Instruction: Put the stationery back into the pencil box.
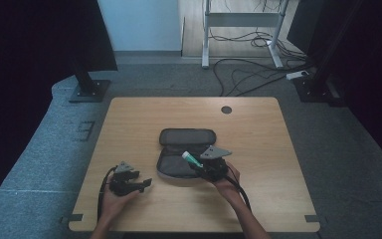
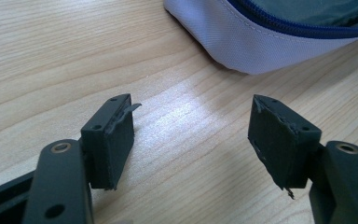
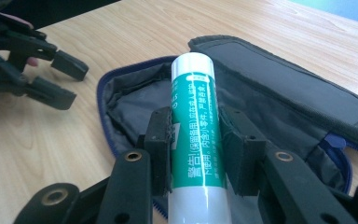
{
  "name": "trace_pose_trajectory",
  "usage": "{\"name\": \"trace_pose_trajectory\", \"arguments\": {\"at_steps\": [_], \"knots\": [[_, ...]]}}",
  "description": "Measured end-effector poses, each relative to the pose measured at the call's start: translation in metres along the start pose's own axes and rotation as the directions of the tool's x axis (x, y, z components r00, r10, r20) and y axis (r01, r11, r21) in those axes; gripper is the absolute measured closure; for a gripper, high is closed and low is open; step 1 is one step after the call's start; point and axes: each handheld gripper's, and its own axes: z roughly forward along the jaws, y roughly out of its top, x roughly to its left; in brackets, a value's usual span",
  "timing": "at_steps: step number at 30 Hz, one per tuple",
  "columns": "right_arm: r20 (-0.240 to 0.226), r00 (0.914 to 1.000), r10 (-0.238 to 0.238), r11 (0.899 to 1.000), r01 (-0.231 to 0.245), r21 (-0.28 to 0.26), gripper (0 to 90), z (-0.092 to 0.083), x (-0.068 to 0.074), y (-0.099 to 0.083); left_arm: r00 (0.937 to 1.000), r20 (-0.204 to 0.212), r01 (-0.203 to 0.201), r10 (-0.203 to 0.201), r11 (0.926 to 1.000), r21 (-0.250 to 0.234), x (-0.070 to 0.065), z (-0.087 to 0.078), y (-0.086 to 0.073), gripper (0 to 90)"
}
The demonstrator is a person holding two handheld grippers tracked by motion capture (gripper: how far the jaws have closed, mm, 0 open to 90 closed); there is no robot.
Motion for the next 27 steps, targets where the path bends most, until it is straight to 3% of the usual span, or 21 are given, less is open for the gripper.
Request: {"name": "trace_pose_trajectory", "arguments": {"at_steps": [9, 19, 27], "knots": [[0.015, 0.9998, 0.014, 1.000, -0.014, 0.020, 64.9, 0.016, -0.011, 0.001, 1.0000, -0.005, -0.003, 0.003, 0.9999, -0.010, 0.000, 0.000, 0.000, 32.2], [0.074, 0.9967, 0.035, 0.999, -0.037, 0.033, 64.7, 0.026, -0.018, -0.009, 1.0000, 0.006, -0.008, 0.008, 1.0000, -0.002, -0.003, 0.002, -0.001, 31.8], [0.132, 0.9910, -0.021, 0.996, 0.010, 0.084, 64.6, 0.036, -0.016, -0.016, 1.0000, 0.006, -0.004, 0.004, 1.0000, -0.004, -0.003, 0.002, -0.001, 31.7]]}}
